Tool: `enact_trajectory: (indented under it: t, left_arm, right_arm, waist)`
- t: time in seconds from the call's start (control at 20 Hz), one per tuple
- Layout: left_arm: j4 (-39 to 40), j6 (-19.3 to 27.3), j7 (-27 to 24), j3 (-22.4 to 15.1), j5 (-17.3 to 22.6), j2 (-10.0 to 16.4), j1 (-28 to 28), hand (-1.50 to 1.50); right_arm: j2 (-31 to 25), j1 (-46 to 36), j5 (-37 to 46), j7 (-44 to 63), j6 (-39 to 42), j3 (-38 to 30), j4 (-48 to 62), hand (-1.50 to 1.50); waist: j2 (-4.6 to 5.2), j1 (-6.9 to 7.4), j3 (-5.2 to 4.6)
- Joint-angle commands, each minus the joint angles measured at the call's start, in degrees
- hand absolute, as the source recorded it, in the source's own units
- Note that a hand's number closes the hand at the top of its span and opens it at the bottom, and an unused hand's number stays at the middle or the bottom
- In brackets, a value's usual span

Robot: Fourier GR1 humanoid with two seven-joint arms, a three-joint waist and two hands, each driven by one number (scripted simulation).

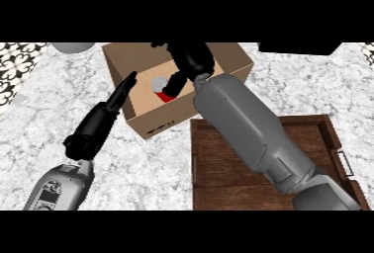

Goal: Pick the can from the tray and place it in the cardboard box

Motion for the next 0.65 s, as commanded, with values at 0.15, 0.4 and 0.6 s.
enact_trajectory:
  t: [0.15,0.4,0.6]
  left_arm:
    - [4.6,-1.8,0.1,-1.2,0.6,-1.5,0.7,0.0]
    - [2.1,-1.2,0.8,-1.6,0.3,-2.1,2.4,0.0]
    - [2.5,-1.8,1.6,-0.1,0.4,-1.1,1.7,0.0]
  right_arm:
    - [0.0,-0.2,-11.8,-9.7,-5.5,-4.5,4.3,-1.5]
    - [0.0,2.6,-21.7,-18.6,-9.8,-14.5,1.7,-1.5]
    - [-1.0,2.9,-27.9,-23.9,-5.5,-21.1,2.8,-1.5]
  waist:
    - [0.76,-0.05,-0.27]
    - [0.58,-1.06,-0.16]
    - [0.19,-2.46,-0.19]
